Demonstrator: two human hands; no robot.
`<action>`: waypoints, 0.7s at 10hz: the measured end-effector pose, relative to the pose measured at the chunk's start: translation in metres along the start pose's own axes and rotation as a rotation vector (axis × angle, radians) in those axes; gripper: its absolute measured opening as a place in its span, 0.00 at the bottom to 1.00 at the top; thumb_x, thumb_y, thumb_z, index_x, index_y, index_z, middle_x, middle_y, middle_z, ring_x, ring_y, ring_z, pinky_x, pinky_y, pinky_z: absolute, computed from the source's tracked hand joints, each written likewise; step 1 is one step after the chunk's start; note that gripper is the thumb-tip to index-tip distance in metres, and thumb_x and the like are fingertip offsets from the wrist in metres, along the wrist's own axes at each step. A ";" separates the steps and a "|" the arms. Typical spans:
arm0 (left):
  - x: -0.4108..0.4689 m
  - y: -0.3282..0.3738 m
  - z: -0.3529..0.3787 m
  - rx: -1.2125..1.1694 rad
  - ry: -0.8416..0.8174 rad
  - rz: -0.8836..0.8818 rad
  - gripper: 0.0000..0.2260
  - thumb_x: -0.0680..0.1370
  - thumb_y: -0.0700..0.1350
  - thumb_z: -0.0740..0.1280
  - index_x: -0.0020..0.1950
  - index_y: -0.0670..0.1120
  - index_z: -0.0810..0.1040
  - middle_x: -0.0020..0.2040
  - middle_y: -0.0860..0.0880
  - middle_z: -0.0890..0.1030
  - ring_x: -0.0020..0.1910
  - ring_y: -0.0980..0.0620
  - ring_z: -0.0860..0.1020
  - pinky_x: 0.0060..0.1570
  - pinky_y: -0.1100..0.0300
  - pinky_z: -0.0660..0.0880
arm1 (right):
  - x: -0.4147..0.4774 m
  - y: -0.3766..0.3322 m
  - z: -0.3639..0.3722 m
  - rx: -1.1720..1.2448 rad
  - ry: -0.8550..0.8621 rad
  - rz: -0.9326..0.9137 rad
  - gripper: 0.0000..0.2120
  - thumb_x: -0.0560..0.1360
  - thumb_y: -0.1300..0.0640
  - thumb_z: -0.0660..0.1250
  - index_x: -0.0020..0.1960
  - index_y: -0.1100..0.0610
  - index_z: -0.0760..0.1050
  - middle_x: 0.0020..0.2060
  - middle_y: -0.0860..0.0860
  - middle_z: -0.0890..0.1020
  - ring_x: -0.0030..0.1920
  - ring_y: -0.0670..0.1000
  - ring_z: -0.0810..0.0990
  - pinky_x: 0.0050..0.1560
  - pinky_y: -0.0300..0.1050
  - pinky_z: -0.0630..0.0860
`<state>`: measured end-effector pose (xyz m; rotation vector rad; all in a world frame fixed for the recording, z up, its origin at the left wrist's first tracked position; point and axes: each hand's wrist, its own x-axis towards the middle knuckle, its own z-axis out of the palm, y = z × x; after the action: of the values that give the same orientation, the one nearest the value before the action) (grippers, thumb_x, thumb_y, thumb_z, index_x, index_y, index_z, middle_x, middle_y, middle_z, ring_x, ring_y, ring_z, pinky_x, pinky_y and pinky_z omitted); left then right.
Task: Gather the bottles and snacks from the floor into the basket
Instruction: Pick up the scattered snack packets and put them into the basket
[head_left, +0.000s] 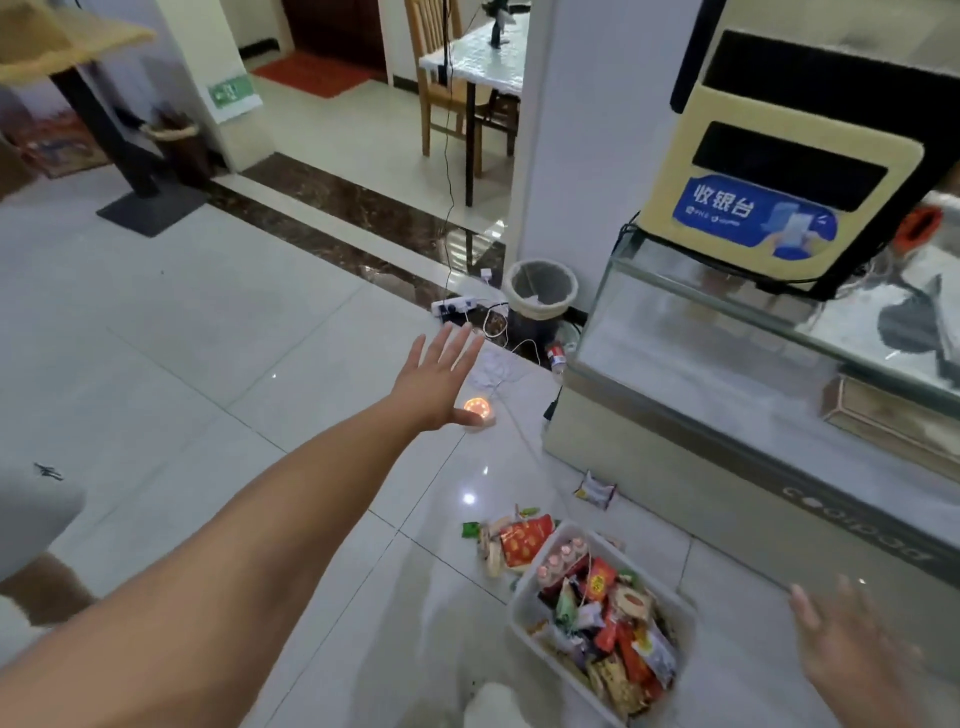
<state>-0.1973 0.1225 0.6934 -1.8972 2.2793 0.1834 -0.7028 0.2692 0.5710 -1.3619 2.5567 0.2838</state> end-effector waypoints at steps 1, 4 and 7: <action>0.037 -0.024 0.000 0.035 -0.015 0.058 0.49 0.72 0.67 0.63 0.77 0.48 0.34 0.78 0.47 0.35 0.76 0.45 0.35 0.73 0.45 0.36 | -0.002 -0.005 0.002 -0.143 -0.005 0.034 0.40 0.72 0.32 0.37 0.68 0.55 0.70 0.61 0.61 0.75 0.61 0.62 0.73 0.59 0.57 0.70; 0.145 -0.085 -0.026 0.084 -0.008 0.209 0.50 0.70 0.69 0.62 0.77 0.49 0.34 0.78 0.48 0.37 0.77 0.46 0.36 0.73 0.44 0.38 | -0.016 -0.107 -0.026 -0.016 0.045 0.108 0.27 0.78 0.43 0.49 0.60 0.64 0.72 0.52 0.65 0.76 0.51 0.64 0.76 0.48 0.58 0.75; 0.250 -0.125 -0.054 0.172 -0.020 0.526 0.49 0.72 0.67 0.63 0.77 0.49 0.34 0.78 0.48 0.35 0.76 0.45 0.35 0.71 0.45 0.35 | -0.057 -0.202 -0.020 0.354 0.095 0.520 0.50 0.67 0.27 0.37 0.70 0.64 0.64 0.69 0.66 0.66 0.68 0.67 0.65 0.68 0.67 0.59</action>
<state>-0.1209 -0.1517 0.6960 -1.1801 2.6331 0.0662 -0.5056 0.1978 0.5938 -0.5915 2.8262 -0.1517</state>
